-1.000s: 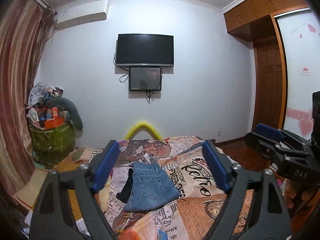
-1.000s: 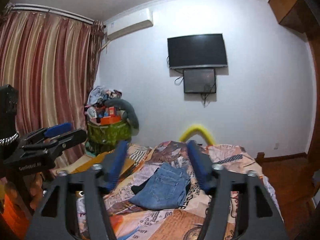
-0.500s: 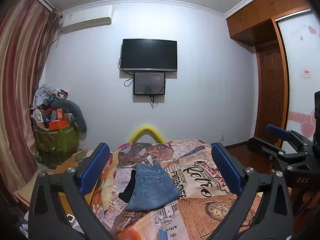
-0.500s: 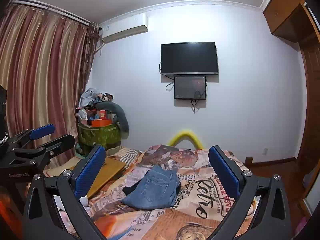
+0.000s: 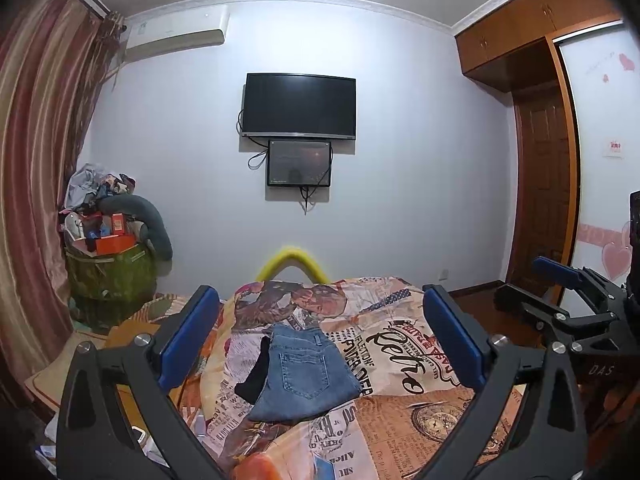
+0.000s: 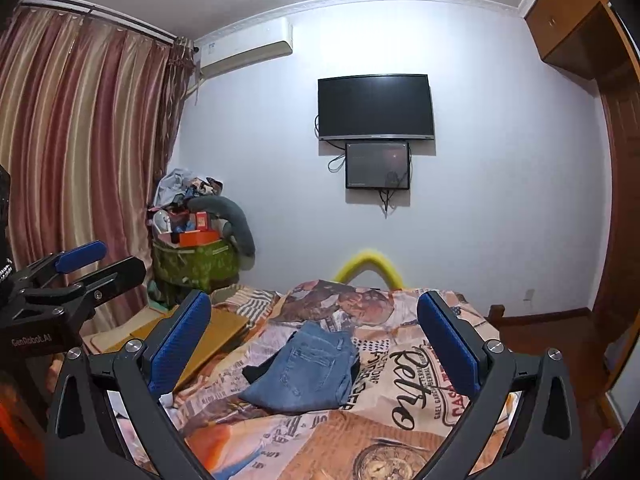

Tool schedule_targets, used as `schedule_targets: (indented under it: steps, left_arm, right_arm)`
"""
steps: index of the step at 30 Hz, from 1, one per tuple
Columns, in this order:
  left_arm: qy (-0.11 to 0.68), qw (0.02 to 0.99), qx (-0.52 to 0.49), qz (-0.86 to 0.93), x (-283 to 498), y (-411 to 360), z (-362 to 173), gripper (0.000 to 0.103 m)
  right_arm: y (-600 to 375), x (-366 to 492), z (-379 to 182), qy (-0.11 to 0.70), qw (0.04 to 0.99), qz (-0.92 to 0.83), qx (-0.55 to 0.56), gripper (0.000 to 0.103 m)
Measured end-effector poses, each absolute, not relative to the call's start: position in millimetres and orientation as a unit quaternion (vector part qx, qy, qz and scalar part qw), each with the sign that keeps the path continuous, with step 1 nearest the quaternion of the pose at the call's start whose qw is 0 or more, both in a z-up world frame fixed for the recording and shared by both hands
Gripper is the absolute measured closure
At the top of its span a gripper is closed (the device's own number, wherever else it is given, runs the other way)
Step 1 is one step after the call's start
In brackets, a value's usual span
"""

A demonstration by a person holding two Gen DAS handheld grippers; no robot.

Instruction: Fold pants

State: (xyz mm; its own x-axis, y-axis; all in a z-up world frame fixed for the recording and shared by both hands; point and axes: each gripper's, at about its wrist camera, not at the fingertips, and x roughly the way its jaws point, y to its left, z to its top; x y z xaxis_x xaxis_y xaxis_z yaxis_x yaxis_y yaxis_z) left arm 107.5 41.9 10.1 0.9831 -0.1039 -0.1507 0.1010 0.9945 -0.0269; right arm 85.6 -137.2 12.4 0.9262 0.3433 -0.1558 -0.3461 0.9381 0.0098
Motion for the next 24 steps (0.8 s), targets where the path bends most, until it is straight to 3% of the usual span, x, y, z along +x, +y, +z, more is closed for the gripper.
schedule_targets:
  steps: [24]
  left_arm:
    - [0.082,0.995,-0.005,-0.06,110.5,44.0,3.6,0.0]
  right_arm:
    - [-145.8,84.6,17.4,0.088,0.982,0.167,0.006,0.0]
